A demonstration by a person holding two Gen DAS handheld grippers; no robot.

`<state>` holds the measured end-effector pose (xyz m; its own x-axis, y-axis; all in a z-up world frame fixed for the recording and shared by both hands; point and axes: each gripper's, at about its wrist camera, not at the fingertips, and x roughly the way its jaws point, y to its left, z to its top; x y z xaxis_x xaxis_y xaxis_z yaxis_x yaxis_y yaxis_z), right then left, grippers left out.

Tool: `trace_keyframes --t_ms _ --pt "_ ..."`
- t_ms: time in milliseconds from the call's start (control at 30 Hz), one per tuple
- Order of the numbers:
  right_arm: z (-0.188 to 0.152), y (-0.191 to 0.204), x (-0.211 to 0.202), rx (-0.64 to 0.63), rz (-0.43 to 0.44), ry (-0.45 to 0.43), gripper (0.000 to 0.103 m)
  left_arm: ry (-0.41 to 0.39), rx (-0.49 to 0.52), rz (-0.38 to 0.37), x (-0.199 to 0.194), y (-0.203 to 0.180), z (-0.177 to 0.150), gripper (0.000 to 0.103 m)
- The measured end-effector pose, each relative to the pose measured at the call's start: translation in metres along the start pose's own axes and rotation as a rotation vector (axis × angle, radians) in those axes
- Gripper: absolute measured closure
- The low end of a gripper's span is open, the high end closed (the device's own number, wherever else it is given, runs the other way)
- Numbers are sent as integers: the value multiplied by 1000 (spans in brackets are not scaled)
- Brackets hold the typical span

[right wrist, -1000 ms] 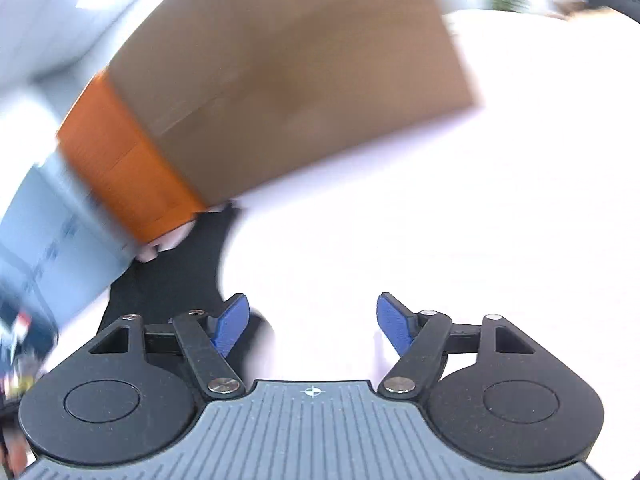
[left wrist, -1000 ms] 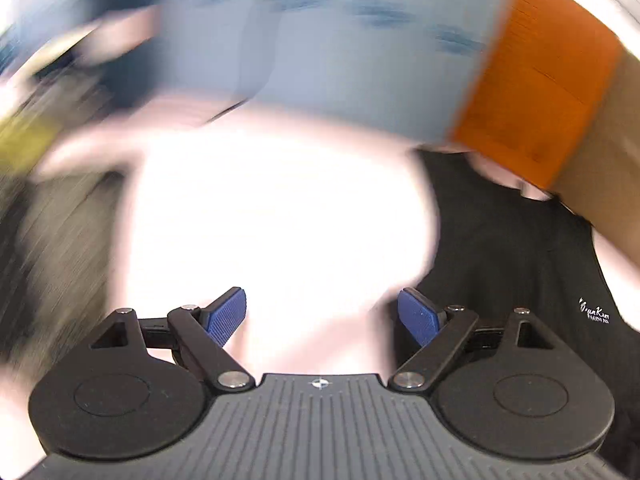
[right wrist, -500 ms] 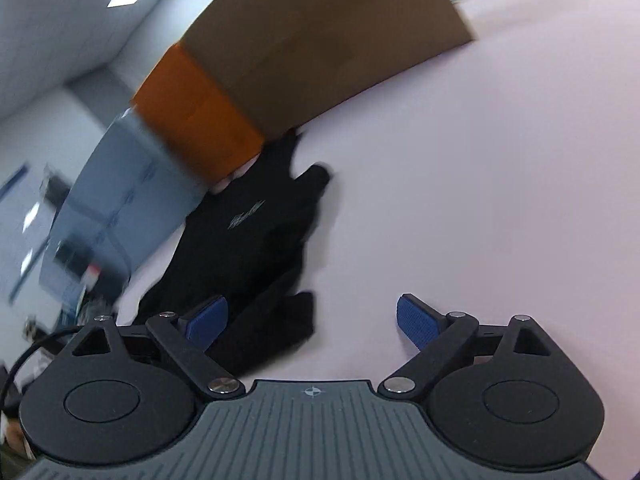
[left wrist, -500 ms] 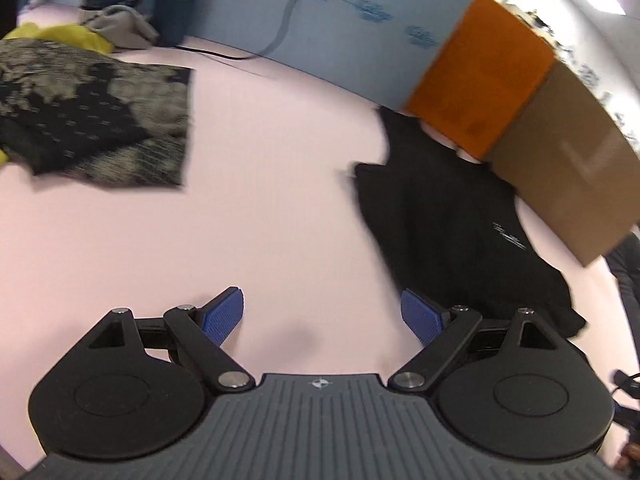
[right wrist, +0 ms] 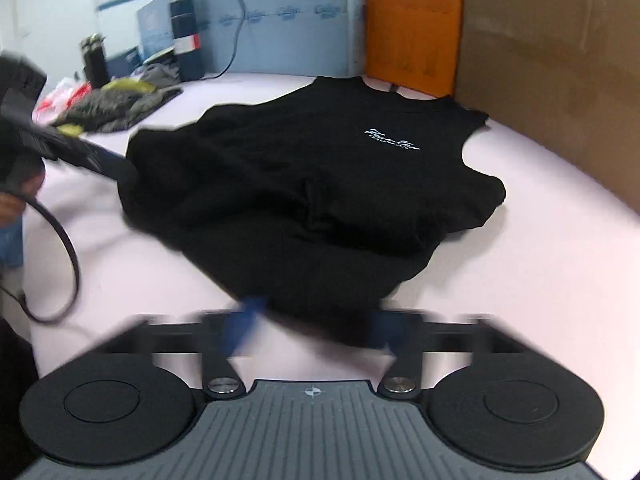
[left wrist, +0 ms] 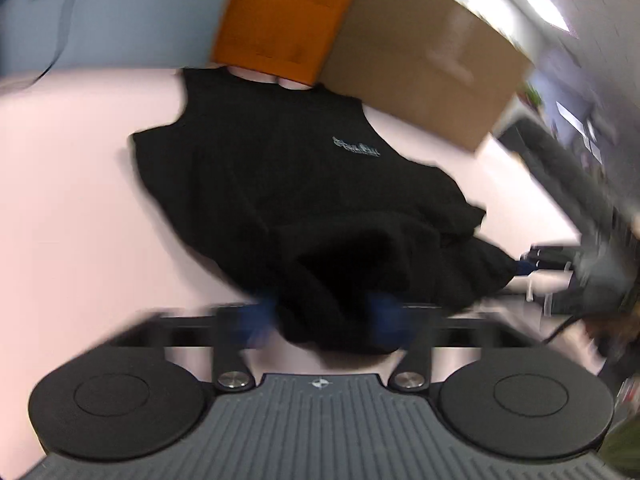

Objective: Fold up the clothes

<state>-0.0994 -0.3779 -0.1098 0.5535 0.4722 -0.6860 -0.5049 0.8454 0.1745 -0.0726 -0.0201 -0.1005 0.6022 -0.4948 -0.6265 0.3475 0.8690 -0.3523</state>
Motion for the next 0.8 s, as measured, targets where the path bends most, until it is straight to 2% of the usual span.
trace_keyframes --t_ms 33,100,167,233,300,333,367,400,433,467,500,533,567,633,700,800 --pt "2 -2 -4 74 32 -8 91 1 9 -10 0 3 6 89" --pt "7 -10 -11 240 135 -68 91 1 26 -29 1 9 18 92" --pt "14 -24 -18 419 229 -164 92 -41 23 -35 -4 18 37 92" --pt "21 -44 -19 622 317 -303 92 -79 35 7 1 27 65 92" --pt "23 -65 -9 833 304 -423 91 -112 19 102 15 37 95 92" --pt "24 -76 -4 938 294 -482 91 -118 -20 144 20 44 106 88" --pt "21 -85 2 1031 252 -505 91 -125 -59 185 24 50 117 84" --pt "17 -92 6 1091 207 -516 90 -132 -97 225 29 57 128 75" --pt "15 -94 9 1104 177 -515 89 -155 -125 232 25 62 130 62" --pt "12 -97 11 1112 149 -514 89 -178 -152 240 20 67 132 53" --pt "9 -97 11 1105 140 -508 88 -198 -155 238 13 71 128 34" --pt "5 -97 9 1095 142 -508 83 -216 -156 236 5 76 124 26" --pt "0 -96 5 1089 145 -512 75 -215 -144 230 -3 81 116 26" --pt "-13 -94 -4 1098 135 -530 65 -171 -105 193 -14 86 100 26" --pt "-27 -92 -15 1117 131 -569 64 -128 -48 123 -22 85 82 26" --pt "-48 -89 -30 1119 98 -593 56 -54 83 15 -26 62 59 26"
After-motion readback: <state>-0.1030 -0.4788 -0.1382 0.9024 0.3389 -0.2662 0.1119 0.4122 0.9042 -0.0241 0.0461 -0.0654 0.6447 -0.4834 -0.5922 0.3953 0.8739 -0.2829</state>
